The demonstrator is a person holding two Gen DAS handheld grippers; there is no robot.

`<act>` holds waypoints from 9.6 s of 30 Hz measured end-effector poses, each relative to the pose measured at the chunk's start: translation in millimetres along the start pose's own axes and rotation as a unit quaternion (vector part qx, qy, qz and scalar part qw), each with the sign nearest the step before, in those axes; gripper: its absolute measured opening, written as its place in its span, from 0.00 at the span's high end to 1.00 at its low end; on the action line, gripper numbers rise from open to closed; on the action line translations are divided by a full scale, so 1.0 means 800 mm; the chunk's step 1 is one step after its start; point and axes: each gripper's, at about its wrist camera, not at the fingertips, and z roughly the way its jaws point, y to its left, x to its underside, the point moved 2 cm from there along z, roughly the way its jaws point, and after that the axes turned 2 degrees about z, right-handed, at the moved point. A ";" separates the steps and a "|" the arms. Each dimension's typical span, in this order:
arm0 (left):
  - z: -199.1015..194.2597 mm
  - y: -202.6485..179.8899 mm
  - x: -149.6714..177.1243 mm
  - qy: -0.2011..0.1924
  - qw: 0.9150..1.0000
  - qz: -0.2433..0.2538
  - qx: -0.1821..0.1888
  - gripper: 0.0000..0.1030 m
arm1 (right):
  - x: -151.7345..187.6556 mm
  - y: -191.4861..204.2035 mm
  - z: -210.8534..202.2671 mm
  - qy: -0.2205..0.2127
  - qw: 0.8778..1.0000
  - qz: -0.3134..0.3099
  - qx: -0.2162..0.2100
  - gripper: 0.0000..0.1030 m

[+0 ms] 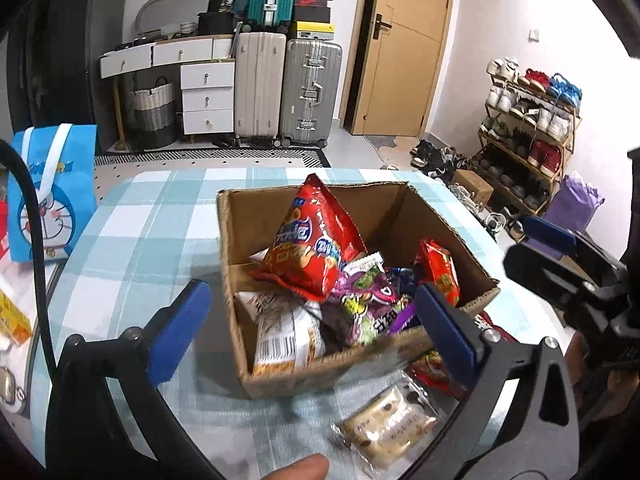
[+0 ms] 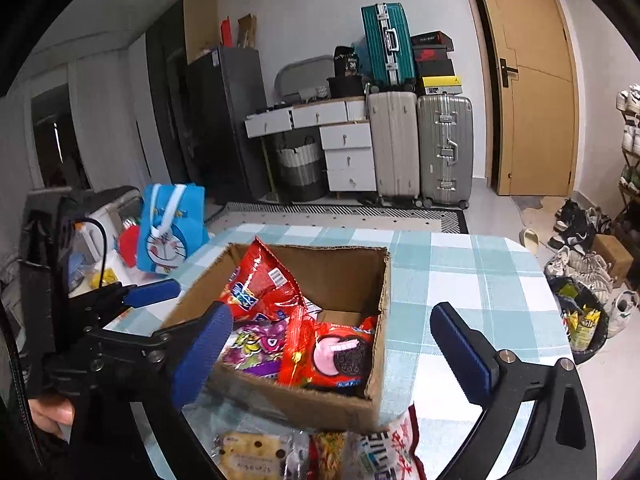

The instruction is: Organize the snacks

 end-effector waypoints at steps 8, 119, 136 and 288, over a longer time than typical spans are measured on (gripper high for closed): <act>-0.052 0.012 0.030 -0.003 1.000 -0.004 -0.001 0.01 | 0.024 -0.014 -0.043 0.011 1.000 0.010 0.010 0.01; 0.037 -0.128 0.139 0.137 0.975 0.154 0.080 0.35 | 0.132 -0.069 -0.071 0.097 0.991 0.089 -0.011 0.62; -0.068 -0.074 0.129 0.068 0.989 0.103 0.083 0.36 | 0.126 -0.055 -0.075 0.086 0.993 0.080 -0.018 0.62; -0.153 0.026 0.100 -0.128 0.990 0.025 -0.046 0.00 | 0.131 -0.008 -0.101 -0.083 0.996 -0.015 -0.004 0.00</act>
